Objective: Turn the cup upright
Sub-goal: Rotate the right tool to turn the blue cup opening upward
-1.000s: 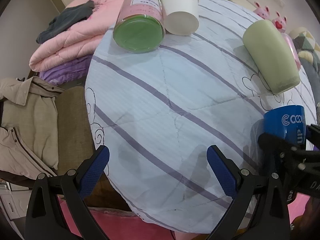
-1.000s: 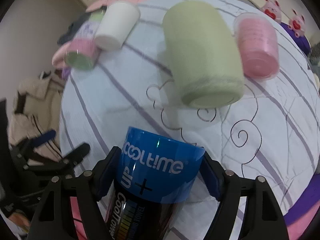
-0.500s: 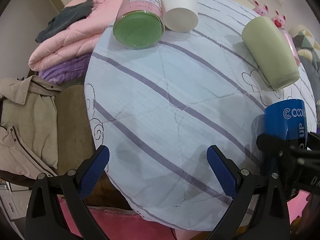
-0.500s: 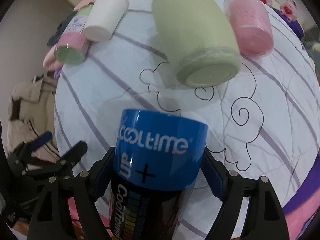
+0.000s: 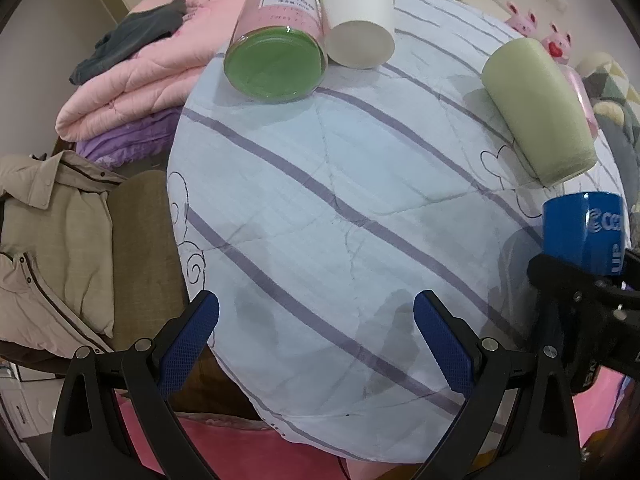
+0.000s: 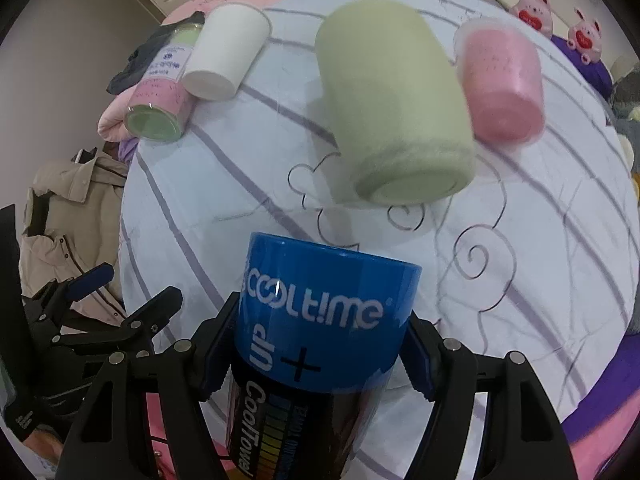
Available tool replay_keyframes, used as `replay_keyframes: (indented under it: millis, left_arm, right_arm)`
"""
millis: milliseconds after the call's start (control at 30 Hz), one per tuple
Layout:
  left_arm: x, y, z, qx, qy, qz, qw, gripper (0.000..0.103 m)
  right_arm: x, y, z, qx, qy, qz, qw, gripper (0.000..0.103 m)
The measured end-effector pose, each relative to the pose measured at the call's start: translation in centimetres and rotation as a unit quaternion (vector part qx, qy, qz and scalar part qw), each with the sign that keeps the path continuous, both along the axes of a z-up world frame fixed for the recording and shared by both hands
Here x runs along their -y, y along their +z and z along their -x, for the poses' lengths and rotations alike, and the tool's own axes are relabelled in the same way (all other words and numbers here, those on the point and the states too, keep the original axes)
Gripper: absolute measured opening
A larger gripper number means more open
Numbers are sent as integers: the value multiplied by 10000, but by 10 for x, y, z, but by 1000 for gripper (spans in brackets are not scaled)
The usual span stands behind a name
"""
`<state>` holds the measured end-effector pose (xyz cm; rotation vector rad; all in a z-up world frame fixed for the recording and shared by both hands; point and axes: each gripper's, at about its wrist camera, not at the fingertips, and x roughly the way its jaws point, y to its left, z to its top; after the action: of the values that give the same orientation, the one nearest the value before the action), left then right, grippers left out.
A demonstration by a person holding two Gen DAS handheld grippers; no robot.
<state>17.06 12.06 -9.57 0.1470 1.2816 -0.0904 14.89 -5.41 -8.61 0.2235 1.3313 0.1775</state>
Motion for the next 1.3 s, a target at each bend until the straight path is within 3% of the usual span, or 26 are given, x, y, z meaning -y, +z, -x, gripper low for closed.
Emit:
replay_keyframes:
  millis: [467, 767, 1000, 1067, 1300]
  left_arm:
    - [13, 13, 0, 162, 94, 62, 9998, 99]
    - [14, 26, 12, 417, 313, 186, 9985, 99]
    - [12, 24, 28, 435, 485, 235, 9976, 99]
    - [12, 26, 32, 462, 513, 274, 9972, 99]
    - [8, 31, 41, 543, 612, 307, 9962, 101]
  right_arm:
    - [9, 33, -2, 1121, 496, 347, 9919, 70]
    - [-5, 44, 27, 1909, 1043, 705, 9735, 68]
    - [1, 40, 42, 1900, 1009, 552, 9750, 69]
    - [0, 38, 44, 1832, 1067, 627, 9753, 81]
    - [4, 39, 48, 1596, 1087, 210, 9810, 82]
